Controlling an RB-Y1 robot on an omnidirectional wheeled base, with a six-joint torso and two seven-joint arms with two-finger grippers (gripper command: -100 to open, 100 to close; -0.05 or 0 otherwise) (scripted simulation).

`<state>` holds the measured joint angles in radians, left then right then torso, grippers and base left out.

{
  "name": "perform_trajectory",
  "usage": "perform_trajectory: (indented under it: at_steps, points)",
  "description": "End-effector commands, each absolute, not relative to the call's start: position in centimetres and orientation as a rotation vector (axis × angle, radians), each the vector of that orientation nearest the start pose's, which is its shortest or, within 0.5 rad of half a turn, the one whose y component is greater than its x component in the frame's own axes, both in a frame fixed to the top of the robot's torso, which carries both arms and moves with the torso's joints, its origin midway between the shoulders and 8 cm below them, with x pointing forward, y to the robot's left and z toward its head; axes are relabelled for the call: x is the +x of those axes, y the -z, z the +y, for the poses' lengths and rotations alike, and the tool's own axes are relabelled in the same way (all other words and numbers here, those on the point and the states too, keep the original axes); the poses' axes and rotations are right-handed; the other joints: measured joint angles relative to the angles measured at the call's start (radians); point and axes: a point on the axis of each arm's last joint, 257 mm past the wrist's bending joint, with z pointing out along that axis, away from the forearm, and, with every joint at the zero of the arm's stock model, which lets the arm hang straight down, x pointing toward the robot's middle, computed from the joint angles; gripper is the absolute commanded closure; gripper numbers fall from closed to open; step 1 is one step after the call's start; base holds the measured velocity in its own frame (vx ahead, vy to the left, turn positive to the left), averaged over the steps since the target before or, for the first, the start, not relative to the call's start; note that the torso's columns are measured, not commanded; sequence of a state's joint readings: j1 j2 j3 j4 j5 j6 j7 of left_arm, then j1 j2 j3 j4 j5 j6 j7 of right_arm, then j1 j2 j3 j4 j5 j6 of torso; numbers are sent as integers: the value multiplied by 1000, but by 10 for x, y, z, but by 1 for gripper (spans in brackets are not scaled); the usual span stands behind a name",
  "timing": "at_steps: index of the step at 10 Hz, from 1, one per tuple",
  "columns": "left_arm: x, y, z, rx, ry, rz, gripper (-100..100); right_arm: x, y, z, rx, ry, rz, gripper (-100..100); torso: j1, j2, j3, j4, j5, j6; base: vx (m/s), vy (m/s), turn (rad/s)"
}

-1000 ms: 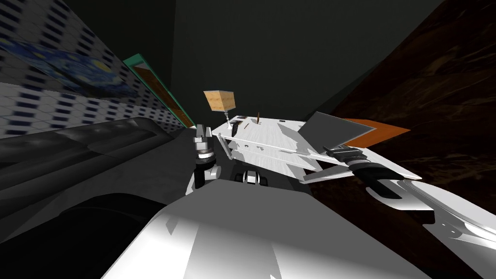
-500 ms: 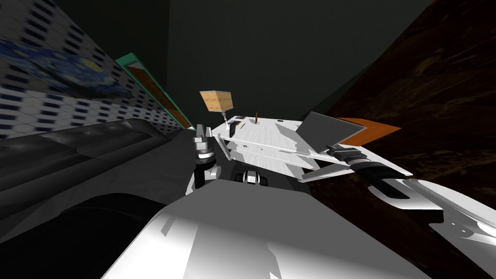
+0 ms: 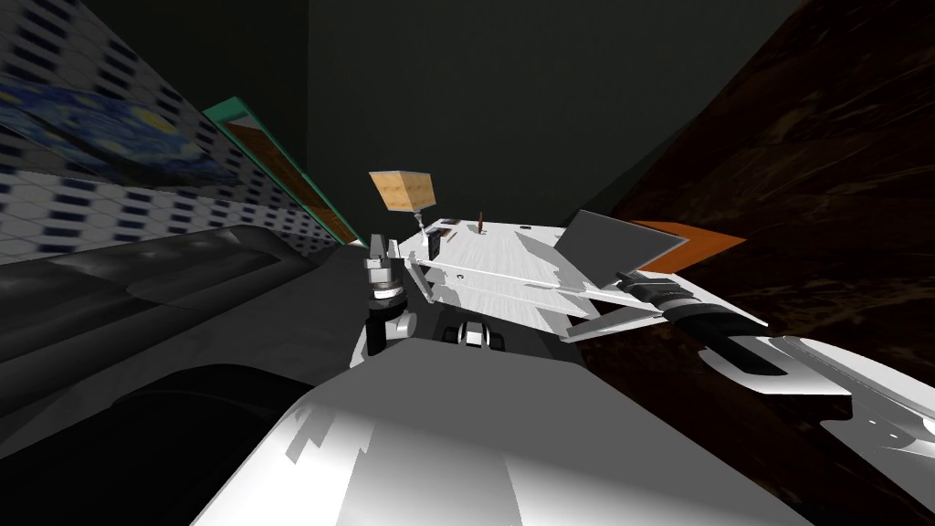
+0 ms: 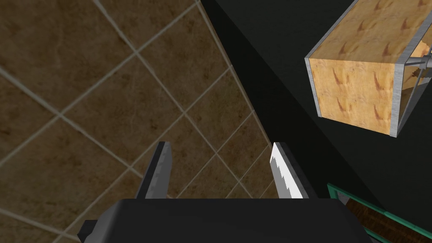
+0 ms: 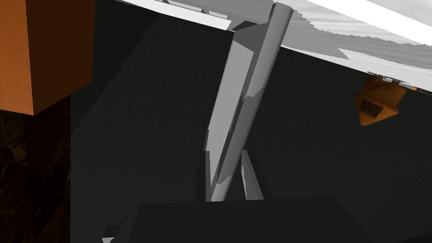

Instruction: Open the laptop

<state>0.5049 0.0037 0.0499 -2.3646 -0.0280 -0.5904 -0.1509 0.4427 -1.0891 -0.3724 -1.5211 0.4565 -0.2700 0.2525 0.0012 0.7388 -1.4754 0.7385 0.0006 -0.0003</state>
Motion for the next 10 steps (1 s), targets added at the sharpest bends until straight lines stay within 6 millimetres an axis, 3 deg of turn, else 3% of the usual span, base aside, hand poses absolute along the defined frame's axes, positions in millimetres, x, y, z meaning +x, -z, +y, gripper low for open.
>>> perform_trajectory:
  at_steps: [1,10]
  points:
    - [306,-75,281,-442,1125,542,0,424,99,-610,-56,189,1680,100,-2,0,0,0,-1,0,-30,-56,70]
    - [306,-75,281,-442,1125,542,0,425,111,-608,212,-67,1660,100,-7,-4,-2,-2,-4,2,-27,-46,41]
